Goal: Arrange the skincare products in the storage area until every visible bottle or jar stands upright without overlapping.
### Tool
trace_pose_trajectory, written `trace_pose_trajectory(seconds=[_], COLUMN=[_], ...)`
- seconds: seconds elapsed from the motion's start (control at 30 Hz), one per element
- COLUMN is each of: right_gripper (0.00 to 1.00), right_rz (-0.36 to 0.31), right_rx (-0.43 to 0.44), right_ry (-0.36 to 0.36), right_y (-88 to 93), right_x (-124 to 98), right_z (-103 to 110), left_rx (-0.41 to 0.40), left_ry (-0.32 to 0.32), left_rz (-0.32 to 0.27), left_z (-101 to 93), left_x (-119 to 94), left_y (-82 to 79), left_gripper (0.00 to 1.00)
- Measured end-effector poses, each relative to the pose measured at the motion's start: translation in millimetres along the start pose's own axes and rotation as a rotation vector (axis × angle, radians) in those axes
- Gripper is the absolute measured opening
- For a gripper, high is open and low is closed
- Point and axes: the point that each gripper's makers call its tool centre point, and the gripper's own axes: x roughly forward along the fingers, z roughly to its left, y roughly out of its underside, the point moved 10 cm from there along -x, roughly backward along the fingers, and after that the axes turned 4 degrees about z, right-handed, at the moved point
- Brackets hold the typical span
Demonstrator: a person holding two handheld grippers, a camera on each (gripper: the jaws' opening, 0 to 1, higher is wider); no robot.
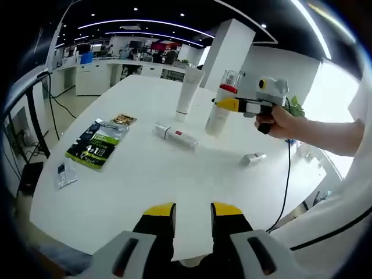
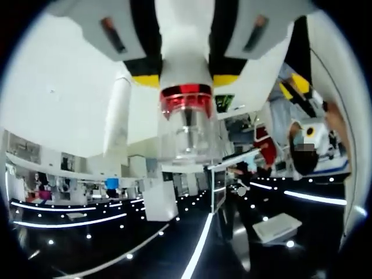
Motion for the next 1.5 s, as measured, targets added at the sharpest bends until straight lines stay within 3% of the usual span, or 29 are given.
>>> trace_pose_trajectory(seconds=[0.33,0.6,0.77,0.97,1.17,1.5], right_gripper=[0.28,0.28,0.28,0.28,0.28,0.28], right_rz=[0.005,-0.011,-0.005,0.025,-0.004,-0.049], right_rx=[-0.026,-0.030,-0.029,-0.053,-0.052,-0.040], right_ry=[0.092,0.134,0.136,0.135,0.123,0.119], right_y=[-5.9,-1.5,3.3,10.1,11.3,16.9], right_x=[5,6,6,14,22,31], right_z=[-39,-50,-54,-65,-73,-89], left_rx=[-0.033,-0.014,-0.006,0.033,0.054,0.061], left_ry=[-0.053,-0.057,-0.042,-0.014,-0.005,-0.003], left_rz=[-0.002,0.032,0.007,0.056,0.054,0.079], left_z=[9.8,13.0,12.8,12.1,15.0,17.4], left_x=[-16,-19,-16,-11,-12,-17], left_y=[4.6,5.4,2.3,7.6,3.9,13.9], left_gripper=[0.25,0.25,0.24,0.24,0.24,0.24])
